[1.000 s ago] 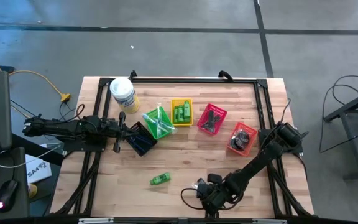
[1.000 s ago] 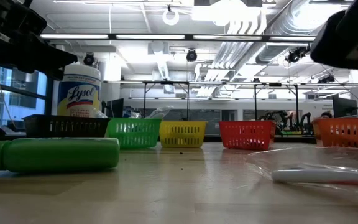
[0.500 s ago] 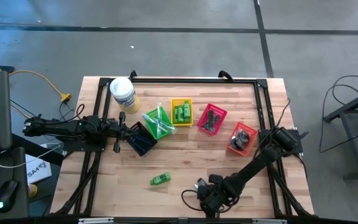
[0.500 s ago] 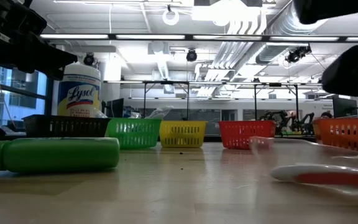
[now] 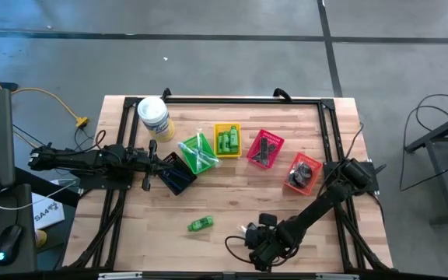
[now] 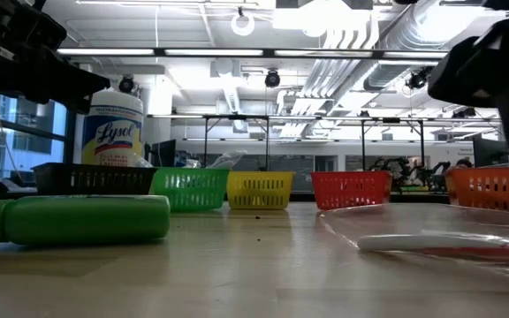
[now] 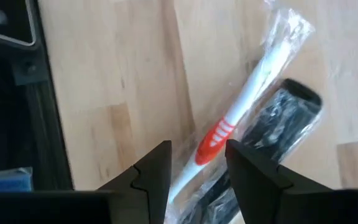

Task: Pick & Place Travel size toiletries
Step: Put the orange toothbrush into the green bin

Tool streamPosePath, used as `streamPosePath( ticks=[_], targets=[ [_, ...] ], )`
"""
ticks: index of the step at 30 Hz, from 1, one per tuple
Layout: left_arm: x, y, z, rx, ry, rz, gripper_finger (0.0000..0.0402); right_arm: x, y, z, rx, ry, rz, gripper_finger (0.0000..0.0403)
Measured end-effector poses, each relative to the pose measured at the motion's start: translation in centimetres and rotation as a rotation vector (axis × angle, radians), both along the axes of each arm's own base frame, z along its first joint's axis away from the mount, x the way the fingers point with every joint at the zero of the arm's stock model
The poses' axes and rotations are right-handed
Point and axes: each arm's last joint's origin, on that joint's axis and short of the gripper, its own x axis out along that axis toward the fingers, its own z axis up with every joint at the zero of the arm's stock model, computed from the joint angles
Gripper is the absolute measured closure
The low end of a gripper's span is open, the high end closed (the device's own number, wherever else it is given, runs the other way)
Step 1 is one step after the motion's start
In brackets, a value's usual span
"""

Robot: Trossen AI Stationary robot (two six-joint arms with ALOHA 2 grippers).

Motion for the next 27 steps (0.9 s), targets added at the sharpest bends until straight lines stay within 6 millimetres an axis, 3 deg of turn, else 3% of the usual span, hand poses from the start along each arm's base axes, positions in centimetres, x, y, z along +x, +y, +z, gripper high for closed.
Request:
streamPosePath(
  ticks=[22,27],
  targets=[
    [0.0,0.0,0.0,0.000,0.000,0.000,0.0402,-0.1,-1.0,-0.2,-0.109,0.021,0.013,0.0258],
    [0.0,0.0,0.0,0.000,0.000,0.000,0.0402,0.0,-1.0,-1.2,-0.141,0.037,0.011,0.0258]
  ],
)
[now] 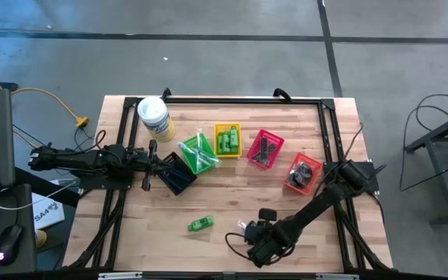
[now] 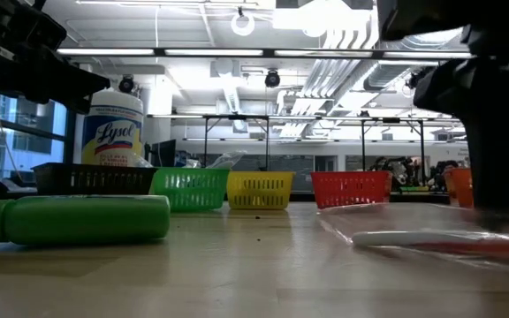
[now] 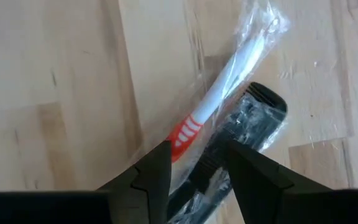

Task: Pick & Place Travel size toiletries
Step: Put the orange toothbrush into the green bin

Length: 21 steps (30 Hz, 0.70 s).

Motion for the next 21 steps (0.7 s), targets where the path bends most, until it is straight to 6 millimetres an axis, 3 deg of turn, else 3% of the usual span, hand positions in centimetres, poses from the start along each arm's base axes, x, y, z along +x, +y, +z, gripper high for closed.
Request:
streamPosePath(
  ticks=[12,21],
  targets=[
    [0.00,0.00,0.00,0.000,0.000,0.000,0.0402,0.27,-0.06,-0.58,0.006,0.014,0.007,0.0271],
    [0.00,0.00,0.00,0.000,0.000,0.000,0.0402,0.24,-0.13,0.01,0.012,0.002,0.019,0.0389]
  ],
)
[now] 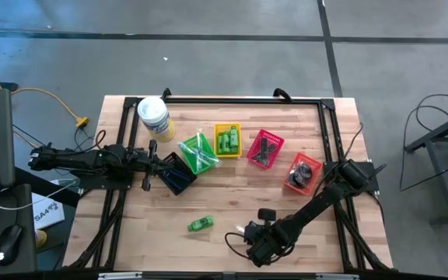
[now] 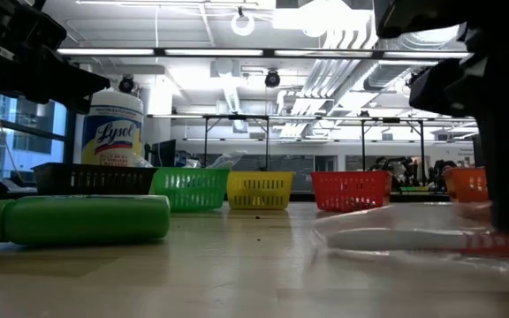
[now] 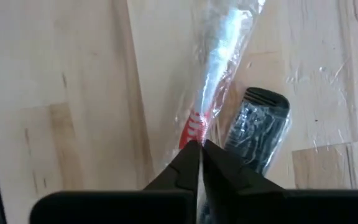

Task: Pick & Place Travel size toiletries
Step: Put the orange toothbrush into the green bin

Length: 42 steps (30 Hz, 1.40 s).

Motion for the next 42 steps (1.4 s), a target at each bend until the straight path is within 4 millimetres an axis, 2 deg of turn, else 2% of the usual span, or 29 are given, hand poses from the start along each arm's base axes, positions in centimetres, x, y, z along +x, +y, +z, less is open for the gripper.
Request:
streamPosePath(
  ticks=[14,17,20,24,28,36,42],
  targets=[
    [0.0,0.0,0.0,-0.008,0.000,-0.001,0.0402,-0.4,-0.8,3.9,-0.045,-0.138,0.025,0.0401],
    [0.0,-0.1,0.0,-0.009,0.002,-0.047,0.0402,-0.5,-1.2,5.0,-0.067,-0.173,0.045,0.0401],
    [0.0,-0.3,0.0,-0.022,0.000,-0.107,0.0402,-0.2,-2.0,5.8,-0.094,-0.193,0.073,0.0401],
    [0.2,-0.3,0.2,-0.101,-0.004,-0.101,0.0394,0.7,-3.9,6.1,-0.138,-0.171,0.087,0.0401],
    [0.5,-0.3,-0.3,-0.119,0.048,-0.085,0.0353,1.8,-5.8,6.1,-0.186,-0.166,0.099,0.0401],
    [1.4,-0.4,-0.4,-0.141,0.071,-0.080,0.0222,3.5,-9.1,6.1,-0.227,-0.141,0.140,0.0401],
    [2.8,-0.5,0.1,-0.186,0.125,-0.077,0.0178,4.6,-10.6,6.3,-0.312,-0.177,0.174,0.0401]
  ],
)
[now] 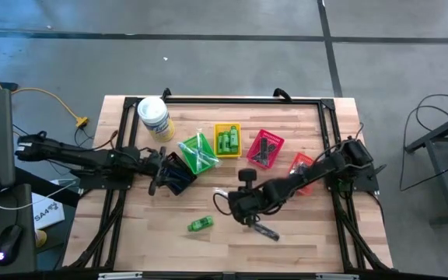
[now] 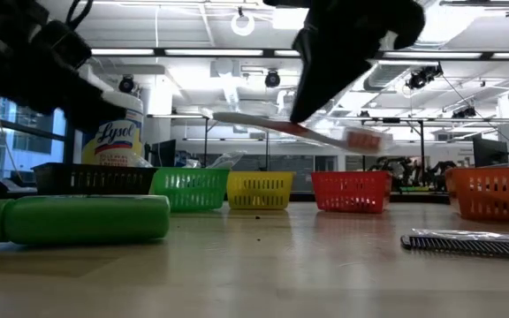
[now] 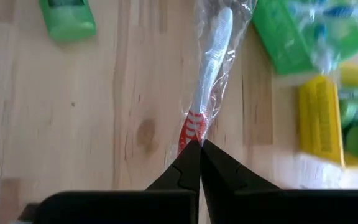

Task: Pick & Place Travel size toiletries
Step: Put the orange toothbrush into the green bin

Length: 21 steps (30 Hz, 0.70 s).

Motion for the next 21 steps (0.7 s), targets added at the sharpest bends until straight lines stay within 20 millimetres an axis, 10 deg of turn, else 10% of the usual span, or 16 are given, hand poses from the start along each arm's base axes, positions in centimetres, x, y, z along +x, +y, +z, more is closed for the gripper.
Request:
streamPosePath(
  ticks=[21],
  targets=[
    [8.6,-0.9,2.9,0.020,0.104,-0.082,0.0174,1.9,-1.0,2.9,-0.022,-0.117,0.099,0.0401]
  ],
)
